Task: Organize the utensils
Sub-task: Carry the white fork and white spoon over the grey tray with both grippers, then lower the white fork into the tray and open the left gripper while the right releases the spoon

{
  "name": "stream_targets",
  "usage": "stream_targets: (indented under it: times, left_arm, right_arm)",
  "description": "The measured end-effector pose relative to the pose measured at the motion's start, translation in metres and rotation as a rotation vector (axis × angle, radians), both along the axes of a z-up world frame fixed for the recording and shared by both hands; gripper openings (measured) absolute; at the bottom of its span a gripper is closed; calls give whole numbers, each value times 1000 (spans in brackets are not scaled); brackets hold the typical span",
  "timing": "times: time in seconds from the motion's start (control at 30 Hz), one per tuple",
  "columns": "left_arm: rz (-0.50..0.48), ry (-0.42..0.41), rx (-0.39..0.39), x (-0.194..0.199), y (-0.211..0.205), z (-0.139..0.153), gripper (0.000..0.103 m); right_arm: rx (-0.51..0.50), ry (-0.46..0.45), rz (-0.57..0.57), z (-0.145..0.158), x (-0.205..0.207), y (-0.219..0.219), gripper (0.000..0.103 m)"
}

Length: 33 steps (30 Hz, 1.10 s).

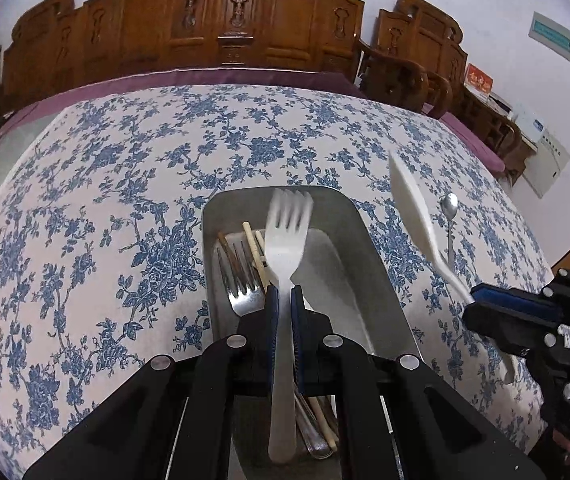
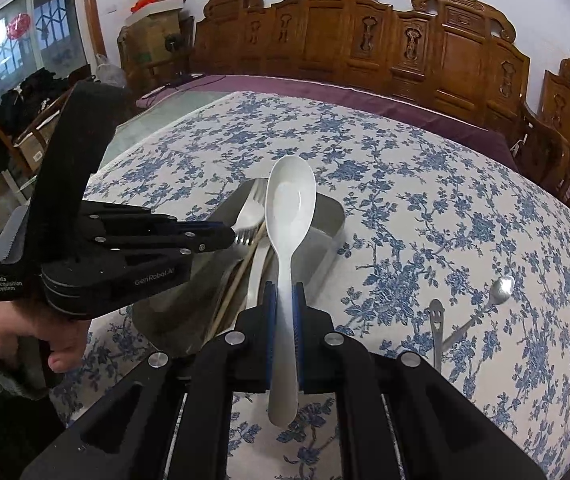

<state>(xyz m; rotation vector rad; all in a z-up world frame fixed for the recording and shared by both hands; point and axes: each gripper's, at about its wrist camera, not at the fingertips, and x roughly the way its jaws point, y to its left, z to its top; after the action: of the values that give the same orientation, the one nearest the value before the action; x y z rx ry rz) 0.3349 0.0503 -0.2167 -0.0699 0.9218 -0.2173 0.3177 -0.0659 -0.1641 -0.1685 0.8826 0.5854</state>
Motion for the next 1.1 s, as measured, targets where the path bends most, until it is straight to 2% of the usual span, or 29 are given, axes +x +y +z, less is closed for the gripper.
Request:
stream_targets:
  times: [0.17,0.37,0.53,0.6,0.63,0.83,1.1]
  left_arm:
    - [10,-19,-1,-2,6,7,7]
    - [39,-58,50,-4,16,18,8]
    - [65,-69,40,-3,32,24,9]
    - [80,-77,39,-3,39,27,18]
    - [85,-82,39,-3,41,28,19]
    - [106,-89,45,-1,50,30,20]
    - [105,-90,49,-2,50,30,20]
  right_arm:
    - [-5,3,5,-2,0,7,10]
    - [10,20,7,-9,3,20,10]
    - [46,37,6,-15,9,36,10]
    - [57,46,7,-18,11,42,10]
    - [58,50,7,-21,13,46,10]
    - [53,75,-3,-35,20,57,10]
    - [75,109,-13,-48,24,51,12]
